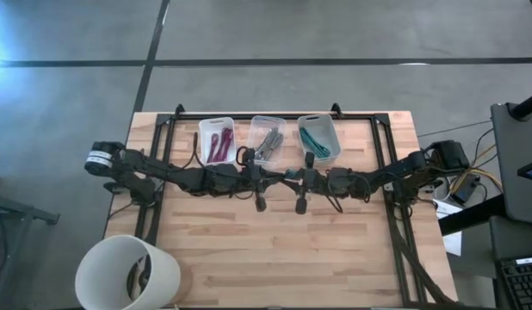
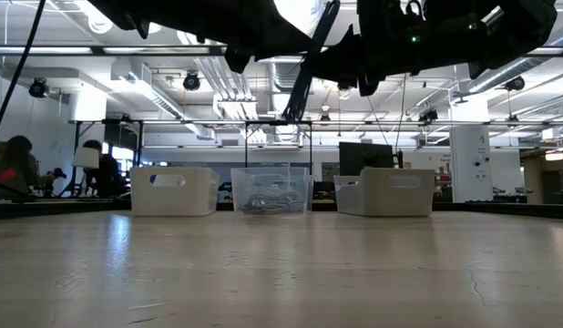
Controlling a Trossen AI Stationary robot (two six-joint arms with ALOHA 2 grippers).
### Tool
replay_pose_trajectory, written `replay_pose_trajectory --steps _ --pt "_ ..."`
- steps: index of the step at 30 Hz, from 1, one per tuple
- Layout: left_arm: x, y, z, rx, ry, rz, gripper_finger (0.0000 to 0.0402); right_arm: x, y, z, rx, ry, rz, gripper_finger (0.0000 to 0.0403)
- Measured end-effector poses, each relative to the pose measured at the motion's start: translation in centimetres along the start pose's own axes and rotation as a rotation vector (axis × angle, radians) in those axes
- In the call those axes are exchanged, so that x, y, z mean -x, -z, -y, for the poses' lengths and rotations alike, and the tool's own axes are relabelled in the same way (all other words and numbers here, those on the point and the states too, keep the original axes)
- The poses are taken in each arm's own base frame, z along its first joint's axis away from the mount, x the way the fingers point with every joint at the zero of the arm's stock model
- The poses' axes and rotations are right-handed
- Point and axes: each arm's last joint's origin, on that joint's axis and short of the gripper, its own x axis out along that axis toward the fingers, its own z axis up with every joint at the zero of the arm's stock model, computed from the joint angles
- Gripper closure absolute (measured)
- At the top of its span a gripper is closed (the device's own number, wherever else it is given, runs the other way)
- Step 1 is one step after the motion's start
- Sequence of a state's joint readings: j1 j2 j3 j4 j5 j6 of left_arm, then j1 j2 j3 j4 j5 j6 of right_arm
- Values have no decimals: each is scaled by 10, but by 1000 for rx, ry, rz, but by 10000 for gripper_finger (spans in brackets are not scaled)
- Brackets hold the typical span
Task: Pick & Place USB Port
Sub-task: Put the blue charger cable into the gray bin
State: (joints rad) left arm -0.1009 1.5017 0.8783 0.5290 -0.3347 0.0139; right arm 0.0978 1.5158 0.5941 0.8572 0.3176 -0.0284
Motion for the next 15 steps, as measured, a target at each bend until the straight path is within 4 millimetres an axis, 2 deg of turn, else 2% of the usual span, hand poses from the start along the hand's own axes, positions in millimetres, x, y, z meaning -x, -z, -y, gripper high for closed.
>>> replay_pose_trajectory --steps 9,15 --pt "0 3 0 -11 -8 -30 312 5 -1 3 -9 54 -56 367" --pt "0 9 -2 -32 -51 -85 304 27 -13 15 8 209 -190 367"
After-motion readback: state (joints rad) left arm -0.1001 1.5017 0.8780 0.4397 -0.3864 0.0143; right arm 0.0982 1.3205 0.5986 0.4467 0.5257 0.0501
